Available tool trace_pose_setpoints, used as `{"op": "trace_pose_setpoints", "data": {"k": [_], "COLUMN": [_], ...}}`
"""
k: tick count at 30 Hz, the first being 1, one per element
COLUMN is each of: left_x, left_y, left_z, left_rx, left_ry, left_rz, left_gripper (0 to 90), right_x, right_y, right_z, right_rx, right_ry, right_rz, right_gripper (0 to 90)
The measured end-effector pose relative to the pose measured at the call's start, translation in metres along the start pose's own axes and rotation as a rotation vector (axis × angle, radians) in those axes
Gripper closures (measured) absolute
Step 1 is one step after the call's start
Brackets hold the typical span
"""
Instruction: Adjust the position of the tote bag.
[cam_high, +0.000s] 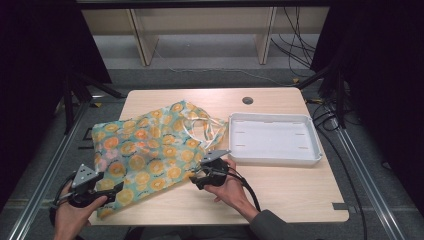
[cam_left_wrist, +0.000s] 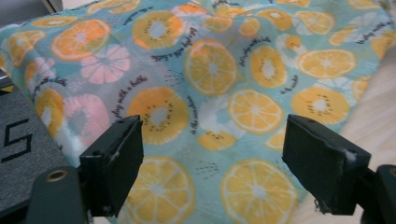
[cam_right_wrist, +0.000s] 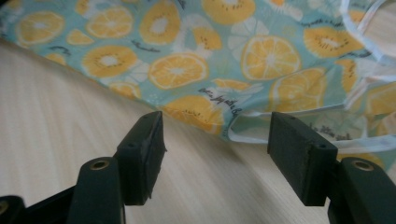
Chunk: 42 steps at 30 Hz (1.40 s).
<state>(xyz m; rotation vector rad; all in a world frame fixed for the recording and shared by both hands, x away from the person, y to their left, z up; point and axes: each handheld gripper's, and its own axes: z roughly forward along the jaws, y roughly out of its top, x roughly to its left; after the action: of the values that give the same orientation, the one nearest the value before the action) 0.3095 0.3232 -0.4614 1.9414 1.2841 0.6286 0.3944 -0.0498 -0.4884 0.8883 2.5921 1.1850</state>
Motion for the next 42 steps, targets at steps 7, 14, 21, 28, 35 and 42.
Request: {"op": "trace_pose_setpoints", "data": {"k": [7,14,21,28,35,42], "left_x": [0.005,0.009,0.021,0.025,0.031,0.037], "left_y": [0.002,0.003,0.005,0.006,0.005,0.010], "left_z": [0.004,0.011,0.021,0.038,0.055,0.070], "left_rx": [0.038,0.044,0.089,0.153,0.193,0.199], "left_ry": [0.001,-0.002,-0.027,-0.028,0.012,0.014], "left_rz": [0.030,0.025,0.021,0.069,0.080,0.078], "left_gripper": [21.9,25.0,42.7,70.3,84.0,89.2], "right_x": [0.001,0.001,0.015,0.039,0.065,0.101], "right_y": [0.006,0.008,0.009,0.006,0.002,-0.004], "right_z": [0.026,0.034,0.017,0.001,-0.010,-0.015], "right_rx": [0.030,0.020,0.020,0.021,0.024,0.029], "right_ry": [-0.007,-0.003,0.068,0.119,0.154,0.225], "right_rz": [0.036,-0.013,-0.092,-0.133,-0.184,-0.226], "right_gripper": [51.0,88.1,90.0,90.0,90.0,90.0]}}
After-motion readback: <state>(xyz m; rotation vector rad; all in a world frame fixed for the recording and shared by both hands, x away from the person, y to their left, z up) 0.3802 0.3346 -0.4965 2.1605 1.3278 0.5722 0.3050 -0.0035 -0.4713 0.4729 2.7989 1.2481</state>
